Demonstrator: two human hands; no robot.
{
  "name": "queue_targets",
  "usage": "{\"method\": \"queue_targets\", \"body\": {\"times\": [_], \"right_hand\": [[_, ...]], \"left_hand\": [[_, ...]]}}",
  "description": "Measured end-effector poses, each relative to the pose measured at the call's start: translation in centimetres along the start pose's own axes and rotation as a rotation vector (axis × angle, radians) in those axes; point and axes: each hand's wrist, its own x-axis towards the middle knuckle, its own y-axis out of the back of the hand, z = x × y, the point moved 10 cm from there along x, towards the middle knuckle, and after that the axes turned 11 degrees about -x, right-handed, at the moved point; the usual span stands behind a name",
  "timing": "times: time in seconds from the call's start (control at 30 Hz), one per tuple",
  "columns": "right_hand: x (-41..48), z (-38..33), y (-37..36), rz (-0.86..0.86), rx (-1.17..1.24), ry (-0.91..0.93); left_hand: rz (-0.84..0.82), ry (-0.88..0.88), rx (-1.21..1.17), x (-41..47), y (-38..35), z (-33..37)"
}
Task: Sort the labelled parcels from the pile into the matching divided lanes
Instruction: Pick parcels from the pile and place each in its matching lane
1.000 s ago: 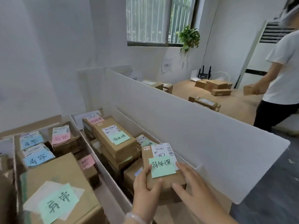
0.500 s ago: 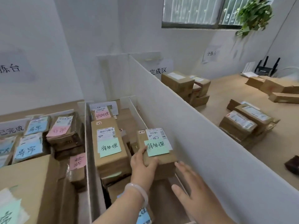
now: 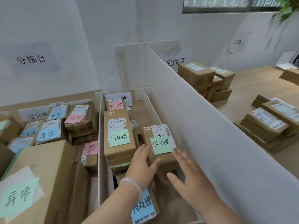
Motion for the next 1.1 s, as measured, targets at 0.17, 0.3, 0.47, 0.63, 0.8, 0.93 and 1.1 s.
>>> {"method": "queue_targets", "body": {"times": [0.17, 0.3, 0.47, 0.63, 0.8, 0.93, 1.1], "right_hand": [[-1.2, -5.1, 0.1, -0.012, -0.082, 0.099], [-3.1, -12.2, -0.2, 0.004, -0.123, 0.236], [-7.3, -24.5, -3.6, -0.018, -0.218, 0.458], [-13.3, -37.9, -7.7, -0.031, -0.17, 0.653], [-21.1, -51.8, -11.8, -0.07, -0.15, 0.854], [-27.1, -60.2, -16.4, -0.105, -0.141, 0.988], [-31.8, -68.5, -19.6, -0.146, -0.16, 1.107]], "left_hand": [[0.132, -0.25, 0.25, -6.0, 7.3, 3.4], [0.261, -0.353, 0.428, -11.0, 14.7, 2.9], [0.386, -0.334, 0.682, -20.0, 24.2, 0.6], [0.52, -0.212, 0.789, -32.2, 34.5, -4.0], [0.687, -0.088, 0.846, -45.2, 44.1, -8.4], [0.785, 0.016, 0.843, -54.5, 49.5, -12.7], [0.907, 0.108, 0.858, -63.9, 54.8, -16.6]]}}
